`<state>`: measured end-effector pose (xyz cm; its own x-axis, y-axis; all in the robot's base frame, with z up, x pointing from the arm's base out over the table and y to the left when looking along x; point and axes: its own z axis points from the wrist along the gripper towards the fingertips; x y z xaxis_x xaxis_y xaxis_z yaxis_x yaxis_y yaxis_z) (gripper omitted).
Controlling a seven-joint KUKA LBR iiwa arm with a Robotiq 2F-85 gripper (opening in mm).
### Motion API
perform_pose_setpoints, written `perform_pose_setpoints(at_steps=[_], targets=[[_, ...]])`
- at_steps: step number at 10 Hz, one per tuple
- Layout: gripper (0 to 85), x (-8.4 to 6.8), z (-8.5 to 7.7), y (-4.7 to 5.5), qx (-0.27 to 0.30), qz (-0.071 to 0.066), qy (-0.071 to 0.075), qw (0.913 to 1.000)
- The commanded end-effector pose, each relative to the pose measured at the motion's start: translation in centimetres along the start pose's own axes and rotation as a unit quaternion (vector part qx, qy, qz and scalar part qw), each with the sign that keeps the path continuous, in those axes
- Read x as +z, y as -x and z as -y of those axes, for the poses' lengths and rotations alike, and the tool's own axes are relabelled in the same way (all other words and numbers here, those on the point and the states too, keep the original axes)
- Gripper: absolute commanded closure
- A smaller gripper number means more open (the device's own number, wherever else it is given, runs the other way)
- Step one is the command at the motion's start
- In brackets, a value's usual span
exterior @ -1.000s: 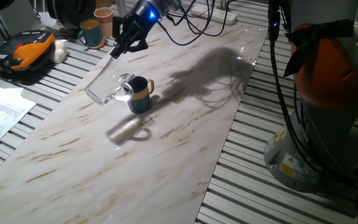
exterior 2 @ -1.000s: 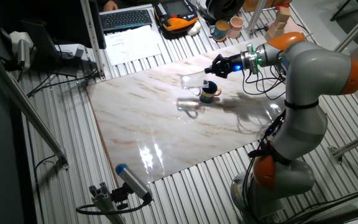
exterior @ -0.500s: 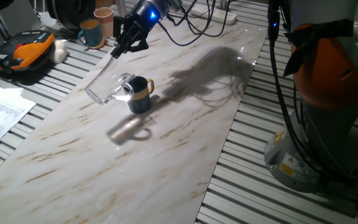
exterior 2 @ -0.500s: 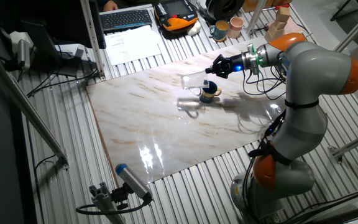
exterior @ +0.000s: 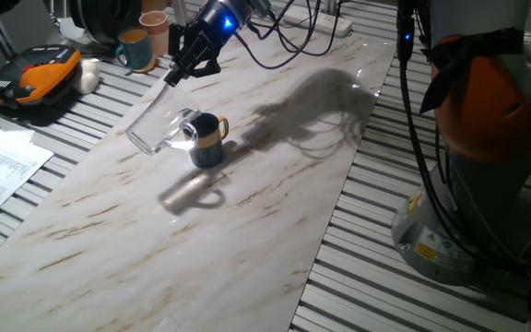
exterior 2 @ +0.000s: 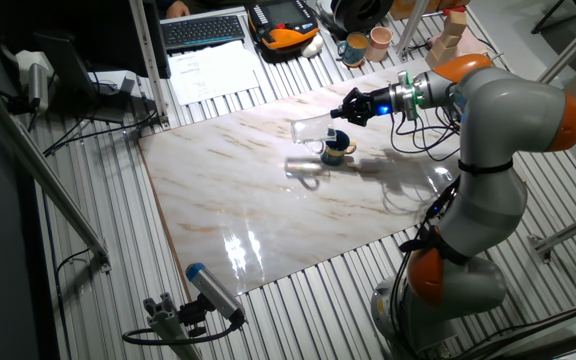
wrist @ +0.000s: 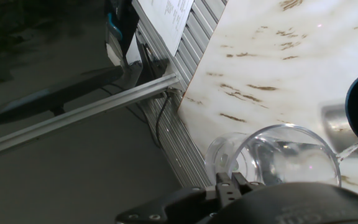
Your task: Pour the water from one cup into another empty cup
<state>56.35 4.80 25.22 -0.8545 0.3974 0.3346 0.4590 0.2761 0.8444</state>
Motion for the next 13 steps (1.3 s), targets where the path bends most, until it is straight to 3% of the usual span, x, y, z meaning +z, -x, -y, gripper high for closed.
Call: perform_pose_setpoints(at_steps=[1, 13], targets=[[85.0, -0.03, -0.01, 0.0, -0.002, -0.001, 0.001, 1.0], [85.0, -0.2, -0.15, -0.04, -0.006, -0.002, 0.016, 0.9998]])
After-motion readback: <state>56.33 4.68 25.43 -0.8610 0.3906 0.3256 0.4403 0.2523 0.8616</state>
